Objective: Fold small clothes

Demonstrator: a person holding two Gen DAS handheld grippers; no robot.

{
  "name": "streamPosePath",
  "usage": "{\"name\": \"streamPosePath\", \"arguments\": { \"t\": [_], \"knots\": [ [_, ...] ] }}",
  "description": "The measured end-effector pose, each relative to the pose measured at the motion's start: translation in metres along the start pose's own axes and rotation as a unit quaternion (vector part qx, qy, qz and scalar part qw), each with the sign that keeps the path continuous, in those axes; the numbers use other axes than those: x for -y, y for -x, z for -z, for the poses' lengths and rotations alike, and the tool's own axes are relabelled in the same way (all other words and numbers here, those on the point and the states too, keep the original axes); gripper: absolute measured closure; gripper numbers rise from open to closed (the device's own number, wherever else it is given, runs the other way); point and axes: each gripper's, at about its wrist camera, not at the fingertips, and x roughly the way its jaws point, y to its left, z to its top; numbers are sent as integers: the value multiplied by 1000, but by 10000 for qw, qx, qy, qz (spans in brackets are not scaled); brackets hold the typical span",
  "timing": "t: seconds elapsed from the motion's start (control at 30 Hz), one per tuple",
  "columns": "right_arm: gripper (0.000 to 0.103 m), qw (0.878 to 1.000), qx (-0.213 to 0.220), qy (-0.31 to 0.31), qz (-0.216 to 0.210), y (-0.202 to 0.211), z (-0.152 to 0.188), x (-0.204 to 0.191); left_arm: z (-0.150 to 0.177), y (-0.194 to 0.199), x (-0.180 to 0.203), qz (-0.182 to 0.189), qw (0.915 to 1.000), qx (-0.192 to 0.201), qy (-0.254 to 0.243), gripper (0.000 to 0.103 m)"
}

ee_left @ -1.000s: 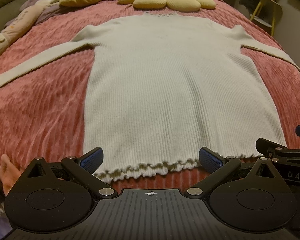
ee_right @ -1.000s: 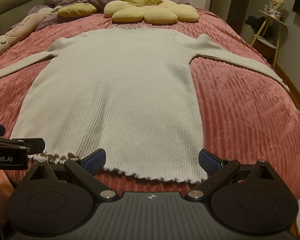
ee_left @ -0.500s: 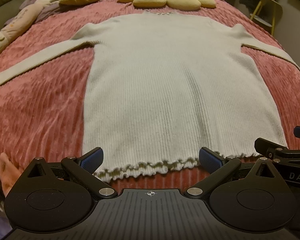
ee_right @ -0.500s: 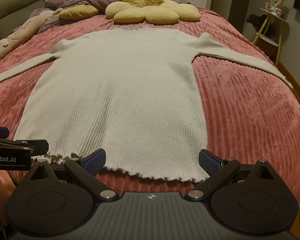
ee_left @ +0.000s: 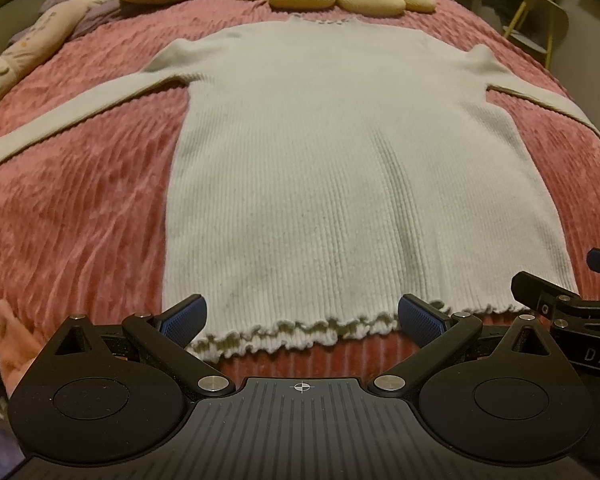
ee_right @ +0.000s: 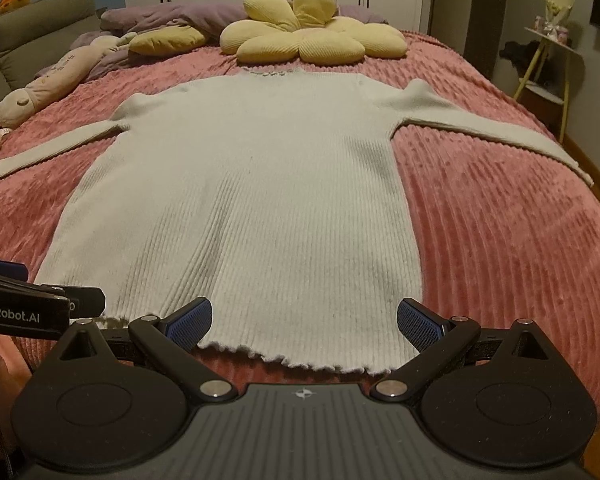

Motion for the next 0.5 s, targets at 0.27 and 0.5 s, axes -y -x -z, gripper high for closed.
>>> {"name": "streamPosePath", "arguments": {
  "t": [0.27,0.5],
  "knots": [
    [4,9998,-186,-14,-100,-6,1,0,-1,-5,1,61,10000,-64,10,0],
    [4,9989,-230,-194,-353,-11,2,9,-3,-10,3,74,9999,-84,-3,0]
  ]
}}
